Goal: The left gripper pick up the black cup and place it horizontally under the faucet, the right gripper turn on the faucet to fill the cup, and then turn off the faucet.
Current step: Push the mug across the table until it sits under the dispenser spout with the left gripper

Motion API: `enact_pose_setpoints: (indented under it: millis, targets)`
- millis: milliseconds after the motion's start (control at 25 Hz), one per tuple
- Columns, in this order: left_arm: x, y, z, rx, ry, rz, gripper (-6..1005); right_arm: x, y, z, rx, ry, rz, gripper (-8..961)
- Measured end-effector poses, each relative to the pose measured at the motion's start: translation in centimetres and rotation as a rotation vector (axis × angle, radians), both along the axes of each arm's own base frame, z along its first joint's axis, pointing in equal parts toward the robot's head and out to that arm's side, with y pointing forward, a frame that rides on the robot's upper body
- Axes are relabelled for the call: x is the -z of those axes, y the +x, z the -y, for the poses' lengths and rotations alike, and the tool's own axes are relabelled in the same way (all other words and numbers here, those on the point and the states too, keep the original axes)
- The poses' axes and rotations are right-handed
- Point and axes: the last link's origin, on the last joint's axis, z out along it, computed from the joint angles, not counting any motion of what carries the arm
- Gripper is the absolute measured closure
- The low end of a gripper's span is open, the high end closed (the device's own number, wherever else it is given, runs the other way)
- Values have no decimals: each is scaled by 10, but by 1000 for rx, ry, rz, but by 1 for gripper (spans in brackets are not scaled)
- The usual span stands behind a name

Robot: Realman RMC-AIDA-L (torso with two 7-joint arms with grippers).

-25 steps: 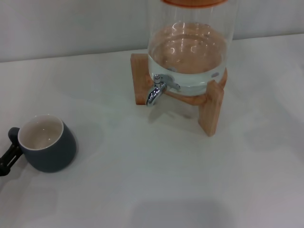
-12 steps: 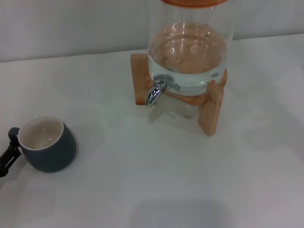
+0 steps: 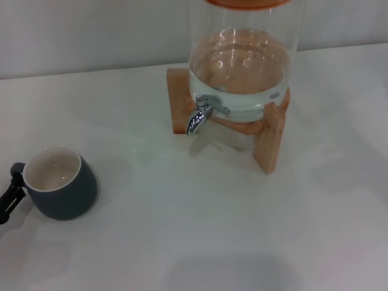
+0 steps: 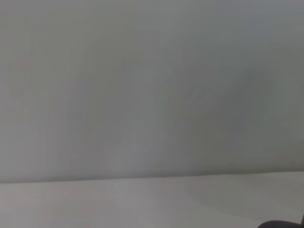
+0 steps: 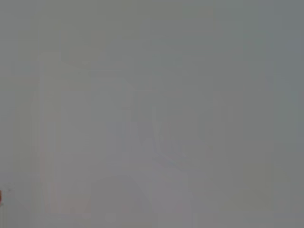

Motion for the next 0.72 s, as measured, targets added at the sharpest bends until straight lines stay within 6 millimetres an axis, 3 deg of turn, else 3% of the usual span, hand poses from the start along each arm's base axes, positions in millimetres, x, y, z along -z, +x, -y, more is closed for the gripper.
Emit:
enact_pose_setpoints:
  millis: [720]
  targets:
    - [-1, -1, -5, -11, -6, -13, 137, 0, 1, 2, 2, 0, -1, 205]
